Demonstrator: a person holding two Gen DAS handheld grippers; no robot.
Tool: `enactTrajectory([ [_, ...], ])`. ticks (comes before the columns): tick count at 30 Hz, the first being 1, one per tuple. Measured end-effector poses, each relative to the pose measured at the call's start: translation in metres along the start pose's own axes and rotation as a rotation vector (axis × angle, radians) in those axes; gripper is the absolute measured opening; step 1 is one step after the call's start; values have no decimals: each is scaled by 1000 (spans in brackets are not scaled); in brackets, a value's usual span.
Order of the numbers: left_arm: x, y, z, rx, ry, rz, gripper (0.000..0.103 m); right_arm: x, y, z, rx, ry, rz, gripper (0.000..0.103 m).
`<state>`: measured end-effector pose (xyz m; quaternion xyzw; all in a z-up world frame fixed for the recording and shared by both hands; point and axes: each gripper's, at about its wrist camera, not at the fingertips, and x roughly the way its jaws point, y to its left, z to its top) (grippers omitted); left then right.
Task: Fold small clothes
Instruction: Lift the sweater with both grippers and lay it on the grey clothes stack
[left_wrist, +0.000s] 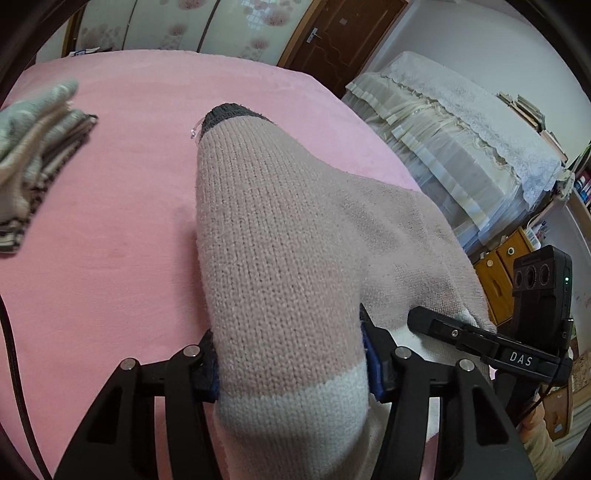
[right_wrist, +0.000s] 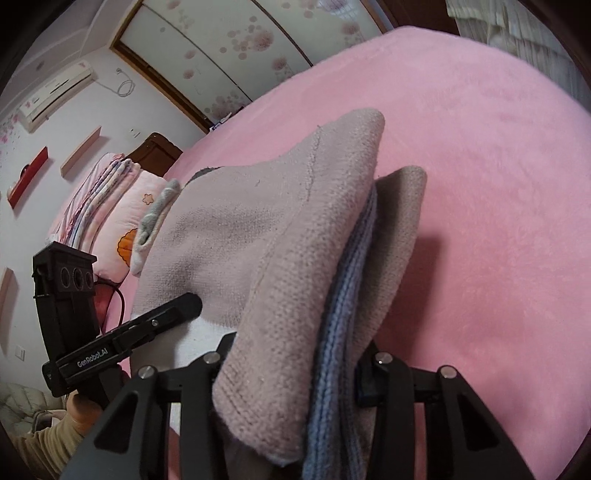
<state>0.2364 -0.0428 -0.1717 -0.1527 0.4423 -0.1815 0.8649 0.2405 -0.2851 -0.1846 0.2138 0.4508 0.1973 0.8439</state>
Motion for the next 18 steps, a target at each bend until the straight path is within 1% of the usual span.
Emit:
enactTrajectory([
  [3,-36,17,4,-19,-8,7,55,-7,34,2,-29,-3,4,41],
  [6,-77,31,17,-27,-29,30,55,-8,75,9,-61,-10,29,41],
  [10,-146,69,41,-8,-60,92,56,4,134,25,-90,-14,88,41],
  [13,-180,98,68,-2,-67,139,56,27,187,47,-101,-4,143,41],
  [16,-218,147,108,3,-87,185,56,55,238,73,-126,1,172,41],
  [18,-233,173,130,6,-94,207,56,79,273,95,-138,-1,189,41],
])
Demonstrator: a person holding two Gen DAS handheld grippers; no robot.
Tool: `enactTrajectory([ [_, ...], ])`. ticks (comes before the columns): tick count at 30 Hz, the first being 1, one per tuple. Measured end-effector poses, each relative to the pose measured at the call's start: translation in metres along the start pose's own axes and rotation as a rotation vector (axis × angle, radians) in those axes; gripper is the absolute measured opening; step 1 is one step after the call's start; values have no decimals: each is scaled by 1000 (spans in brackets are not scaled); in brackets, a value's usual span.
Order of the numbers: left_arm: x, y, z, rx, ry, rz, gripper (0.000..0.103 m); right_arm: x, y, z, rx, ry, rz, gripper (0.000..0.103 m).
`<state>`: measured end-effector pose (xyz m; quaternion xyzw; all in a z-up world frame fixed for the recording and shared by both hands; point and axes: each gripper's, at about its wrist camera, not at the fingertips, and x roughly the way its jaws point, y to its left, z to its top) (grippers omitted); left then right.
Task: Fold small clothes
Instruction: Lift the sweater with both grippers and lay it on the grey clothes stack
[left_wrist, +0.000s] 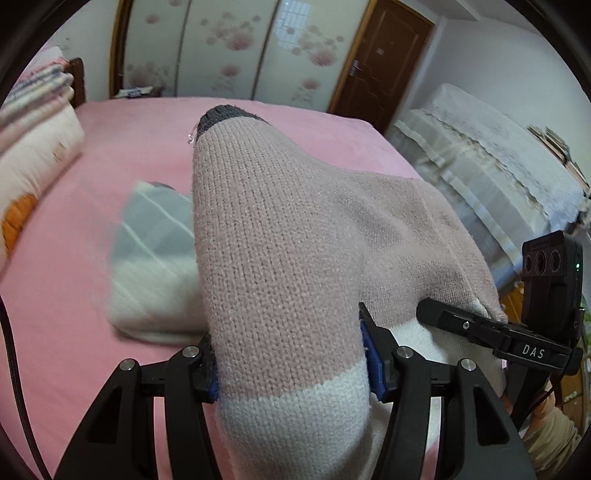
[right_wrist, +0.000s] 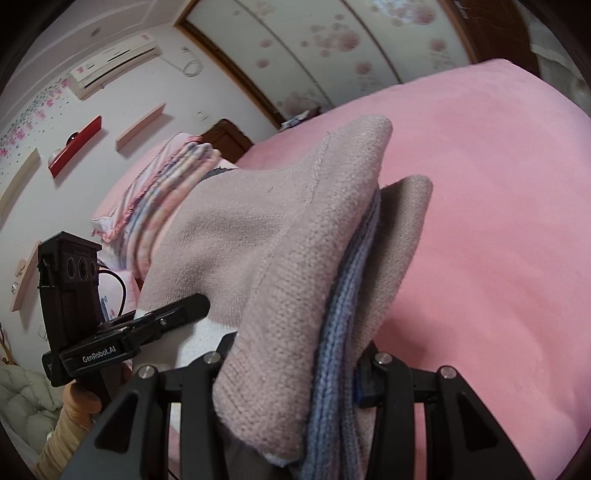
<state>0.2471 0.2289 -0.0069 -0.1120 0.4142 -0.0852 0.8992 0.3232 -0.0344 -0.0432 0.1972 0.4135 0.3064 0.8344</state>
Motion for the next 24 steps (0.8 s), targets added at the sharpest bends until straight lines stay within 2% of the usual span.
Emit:
enactTrajectory([
  [6,2,103,76,-14,-28,49,57,90,52,65,8,-24,18,41],
  [11,49,167,101,-92,-12,38,58,155,57,90,33,-41,-5,41],
  [15,95,196,100,-115,26,31,58,202,38,94,80,-7,-35,41],
  [19,144,217,83,-143,74,1,59,231,14,87,108,29,-64,41],
  [22,169,223,71,-159,100,-1,66,246,-6,76,137,49,-86,41],
  [24,175,225,65,-158,70,-10,73,248,-16,69,154,31,-84,41],
])
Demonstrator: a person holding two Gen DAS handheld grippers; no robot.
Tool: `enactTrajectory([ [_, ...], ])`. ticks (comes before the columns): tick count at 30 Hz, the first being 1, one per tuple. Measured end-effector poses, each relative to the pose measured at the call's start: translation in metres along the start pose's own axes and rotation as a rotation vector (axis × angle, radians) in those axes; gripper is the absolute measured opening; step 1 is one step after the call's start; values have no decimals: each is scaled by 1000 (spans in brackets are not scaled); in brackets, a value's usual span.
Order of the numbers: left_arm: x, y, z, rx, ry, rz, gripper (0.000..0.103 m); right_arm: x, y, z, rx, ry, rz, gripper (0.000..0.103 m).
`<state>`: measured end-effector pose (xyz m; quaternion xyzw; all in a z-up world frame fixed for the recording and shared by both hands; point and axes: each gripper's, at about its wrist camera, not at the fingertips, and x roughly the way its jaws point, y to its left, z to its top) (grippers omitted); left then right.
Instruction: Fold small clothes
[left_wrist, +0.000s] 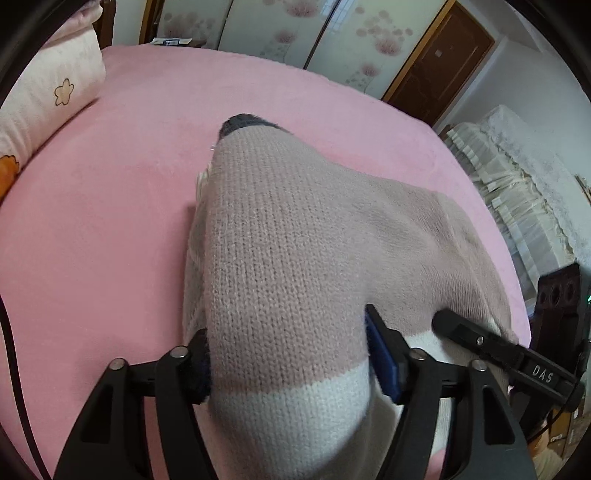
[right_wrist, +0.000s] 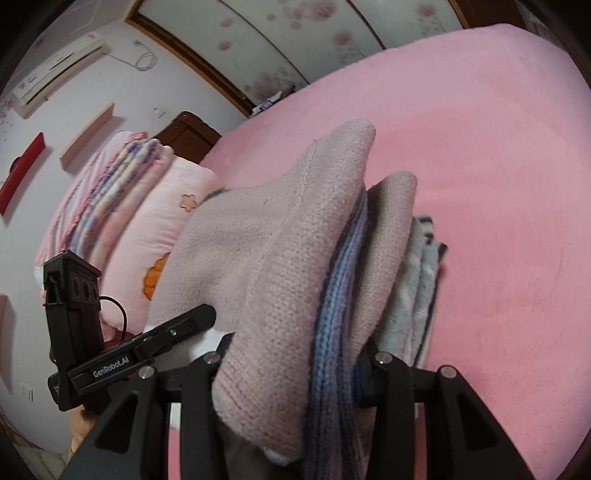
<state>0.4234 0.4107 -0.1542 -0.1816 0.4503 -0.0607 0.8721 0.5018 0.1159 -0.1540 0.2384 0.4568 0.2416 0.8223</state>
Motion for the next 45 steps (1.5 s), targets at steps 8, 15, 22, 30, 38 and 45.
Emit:
enactTrajectory([
  [8,10,2,-10,23,-85,60,103,0,-23,-11,12,-60,40,43],
  [15,0,-2,-17,59,-117,130,103,-11,-16,-10,-62,-51,11,53],
  [22,-38,-24,-24,121,-202,290,103,-47,-6,-13,-154,-81,-94,66],
  [30,-68,-37,-49,87,-172,437,103,-89,-1,-27,-192,-85,-183,70],
  [38,-120,-98,-98,49,-175,372,103,-159,1,-48,-186,-101,-244,70],
  [45,-169,-166,-126,68,-215,319,103,-239,7,-73,-227,-141,-280,70],
])
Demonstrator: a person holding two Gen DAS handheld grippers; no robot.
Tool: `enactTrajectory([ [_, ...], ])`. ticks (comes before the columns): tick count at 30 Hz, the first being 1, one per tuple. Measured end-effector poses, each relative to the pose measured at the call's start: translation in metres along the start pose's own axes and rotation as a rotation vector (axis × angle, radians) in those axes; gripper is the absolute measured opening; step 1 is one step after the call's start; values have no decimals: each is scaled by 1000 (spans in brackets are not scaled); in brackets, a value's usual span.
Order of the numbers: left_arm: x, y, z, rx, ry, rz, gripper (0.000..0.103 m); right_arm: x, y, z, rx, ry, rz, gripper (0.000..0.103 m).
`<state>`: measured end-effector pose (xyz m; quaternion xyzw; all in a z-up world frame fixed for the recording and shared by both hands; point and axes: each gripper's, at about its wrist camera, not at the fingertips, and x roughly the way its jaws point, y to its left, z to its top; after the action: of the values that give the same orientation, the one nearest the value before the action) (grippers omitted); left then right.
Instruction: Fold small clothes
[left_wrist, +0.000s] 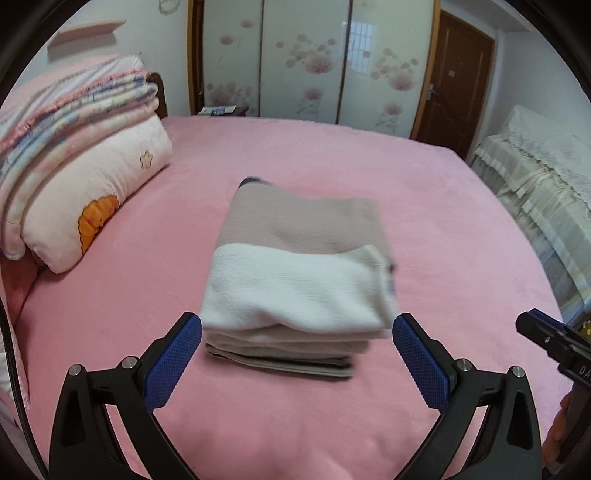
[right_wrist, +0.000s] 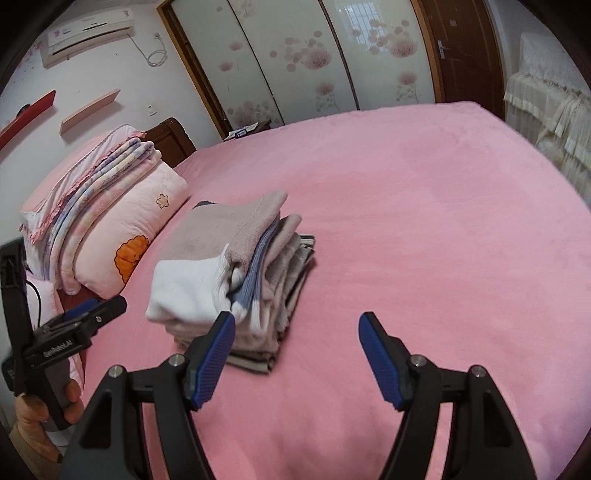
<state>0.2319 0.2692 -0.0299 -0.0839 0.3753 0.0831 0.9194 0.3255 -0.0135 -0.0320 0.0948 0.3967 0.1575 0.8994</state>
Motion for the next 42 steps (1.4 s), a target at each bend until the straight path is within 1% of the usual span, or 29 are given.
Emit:
enactTrajectory([
  [3,-30,-20,-2,0,-17,-9,103,-32,-2,-5,-10,-18,-4,70],
  [8,-80,-50,-12,-10,-44,-51,103,-84,-4,-17,-35,-55,-13,70],
  [12,-109,-72,-22,-4,-42,-77,103,-122,-6,-27,-53,-77,-21,70],
  [14,-129,-87,-32,8,-43,-91,103,-144,-9,-33,-63,-90,-25,70],
  [15,-132,-89,-34,11,-45,-95,103,-152,-11,-36,-66,-95,-30,70],
  [20,-169,-116,-74,14,-80,-118,103,-195,-20,-61,-80,-110,-46,72],
  [25,-190,-135,-121,-10,-50,-145,103,-224,-34,-98,-60,-99,-74,73],
  [27,-196,-143,-139,-3,-33,-138,103,-233,-38,-116,-51,-86,-89,73],
  [29,-202,-151,-156,2,-20,-114,103,-240,-41,-130,-42,-81,-98,73],
  [34,-217,-162,-181,-4,-37,-128,103,-259,-44,-167,-28,-98,-166,75],
  [37,-223,-168,-191,12,-43,-105,103,-267,-43,-181,-19,-108,-183,80],
  [42,-230,-174,-209,6,-42,-91,103,-276,-43,-197,4,-124,-204,81],
])
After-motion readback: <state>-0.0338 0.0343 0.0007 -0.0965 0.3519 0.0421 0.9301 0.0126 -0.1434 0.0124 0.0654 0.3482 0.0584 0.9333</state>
